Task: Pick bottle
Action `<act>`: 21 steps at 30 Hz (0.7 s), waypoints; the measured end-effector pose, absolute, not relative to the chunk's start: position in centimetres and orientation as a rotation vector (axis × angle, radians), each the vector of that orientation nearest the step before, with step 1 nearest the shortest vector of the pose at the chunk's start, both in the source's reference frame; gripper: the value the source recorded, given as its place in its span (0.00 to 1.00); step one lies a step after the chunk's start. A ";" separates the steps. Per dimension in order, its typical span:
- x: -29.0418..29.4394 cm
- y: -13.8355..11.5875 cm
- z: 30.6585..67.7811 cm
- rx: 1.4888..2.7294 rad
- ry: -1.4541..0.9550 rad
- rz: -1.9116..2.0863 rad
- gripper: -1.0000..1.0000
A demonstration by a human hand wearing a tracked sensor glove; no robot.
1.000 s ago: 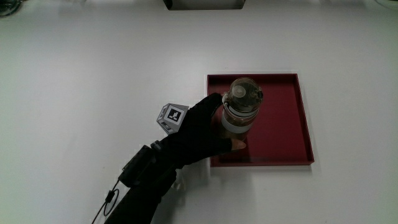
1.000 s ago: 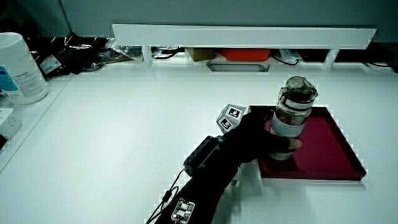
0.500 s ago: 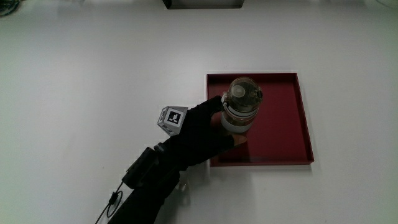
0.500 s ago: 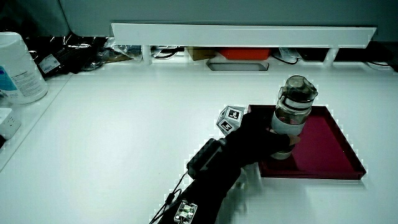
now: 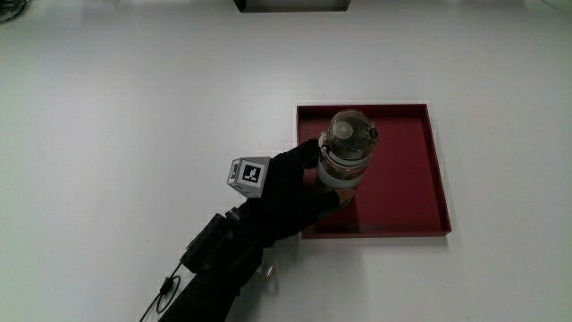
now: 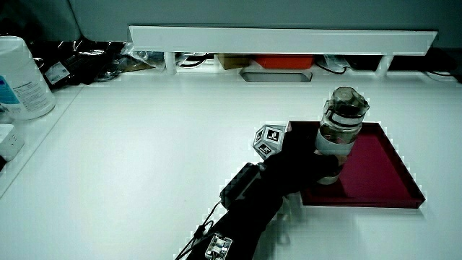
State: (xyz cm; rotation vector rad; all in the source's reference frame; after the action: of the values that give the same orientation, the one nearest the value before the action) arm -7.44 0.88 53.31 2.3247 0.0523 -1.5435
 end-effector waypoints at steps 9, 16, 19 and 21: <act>-7.9 1.2 53.9 2.308 0.031 -1.630 1.00; -9.2 0.8 52.8 2.350 0.063 -1.661 1.00; -10.0 0.4 51.7 2.326 0.066 -1.702 1.00; -10.6 0.1 50.9 2.336 0.109 -1.755 1.00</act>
State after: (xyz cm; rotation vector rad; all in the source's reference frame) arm -10.62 0.09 50.92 2.3360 0.1093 -1.7554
